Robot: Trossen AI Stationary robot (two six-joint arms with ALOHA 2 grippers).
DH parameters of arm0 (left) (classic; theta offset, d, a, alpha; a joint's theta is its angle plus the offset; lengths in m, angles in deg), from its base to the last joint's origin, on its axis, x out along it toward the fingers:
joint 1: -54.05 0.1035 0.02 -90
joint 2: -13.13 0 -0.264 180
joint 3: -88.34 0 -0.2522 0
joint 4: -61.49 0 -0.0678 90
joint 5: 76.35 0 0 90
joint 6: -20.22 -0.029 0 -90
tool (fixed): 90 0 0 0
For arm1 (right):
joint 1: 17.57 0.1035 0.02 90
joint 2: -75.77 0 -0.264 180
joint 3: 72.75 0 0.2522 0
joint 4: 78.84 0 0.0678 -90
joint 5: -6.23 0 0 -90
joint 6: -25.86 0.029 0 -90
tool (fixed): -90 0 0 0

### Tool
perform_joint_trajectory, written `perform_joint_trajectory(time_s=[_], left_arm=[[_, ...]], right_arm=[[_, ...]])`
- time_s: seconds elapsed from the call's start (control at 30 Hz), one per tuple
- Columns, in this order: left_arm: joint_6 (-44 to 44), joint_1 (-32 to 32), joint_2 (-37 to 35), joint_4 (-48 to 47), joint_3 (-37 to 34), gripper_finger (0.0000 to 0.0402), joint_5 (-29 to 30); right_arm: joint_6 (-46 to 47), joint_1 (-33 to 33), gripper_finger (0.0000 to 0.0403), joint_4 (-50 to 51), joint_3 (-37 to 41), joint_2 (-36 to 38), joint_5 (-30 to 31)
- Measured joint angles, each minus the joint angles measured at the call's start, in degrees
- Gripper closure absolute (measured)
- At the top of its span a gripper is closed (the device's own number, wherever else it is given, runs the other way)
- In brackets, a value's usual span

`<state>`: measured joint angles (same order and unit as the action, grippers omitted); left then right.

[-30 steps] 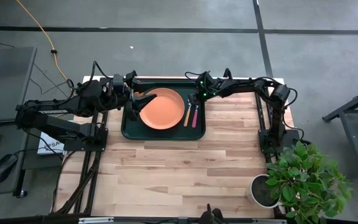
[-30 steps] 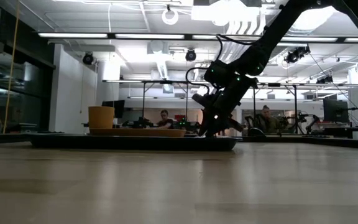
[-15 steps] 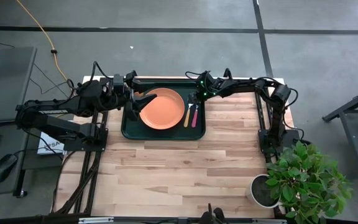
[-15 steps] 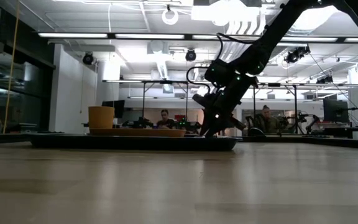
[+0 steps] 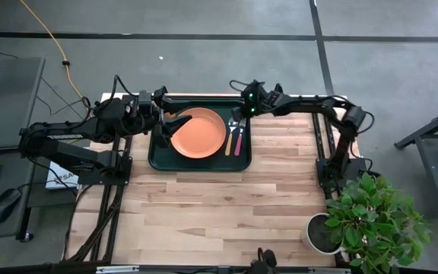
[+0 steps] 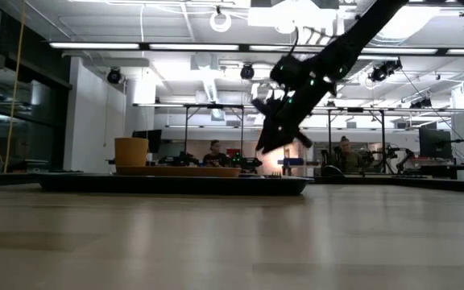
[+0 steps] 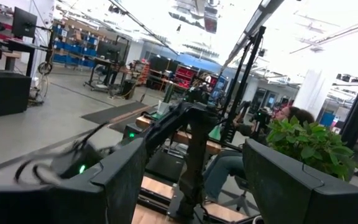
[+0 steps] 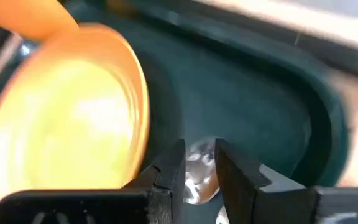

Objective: Pick and place plate/cup/fork/spoon on tray
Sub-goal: Adjust the pink fork on the black serving tray

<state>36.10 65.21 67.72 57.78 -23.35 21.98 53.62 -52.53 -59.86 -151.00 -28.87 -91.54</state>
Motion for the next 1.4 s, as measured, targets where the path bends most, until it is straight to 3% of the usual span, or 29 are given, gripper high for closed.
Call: perform_joint_trajectory(time_s=[0.2,0.37,0.53,0.8,1.2,1.4], left_arm=[[0.0,0.0,0.0,0.0,0.0,0.0151,-0.02],[0.0,0.0,0.0,0.0,0.0,0.0151,-0.02],[0.0,0.0,0.0,0.0,-0.02,0.0151,-0.02],[0.44,0.0,0.5,0.02,-0.02,0.0151,-0.09],[0.46,0.0,1.8,0.2,-0.07,0.0151,-0.07],[0.68,0.0,2.17,0.12,-0.07,0.0151,-0.09]], right_arm=[[-7.68,-0.58,0.0329,8.93,-0.11,7.84,4.36],[-9.2,-1.15,0.039,14.6,2.63,8.32,7.42],[-3.93,-2.04,0.0399,13.29,6.55,4.5,7.69],[-0.6,-1.97,0.0402,5.79,5.53,3.03,9.22],[3.26,-2.55,0.0403,3.4,5.6,1.06,6.11],[3.68,-2.59,0.0403,1.98,5.64,0.61,7.84]])
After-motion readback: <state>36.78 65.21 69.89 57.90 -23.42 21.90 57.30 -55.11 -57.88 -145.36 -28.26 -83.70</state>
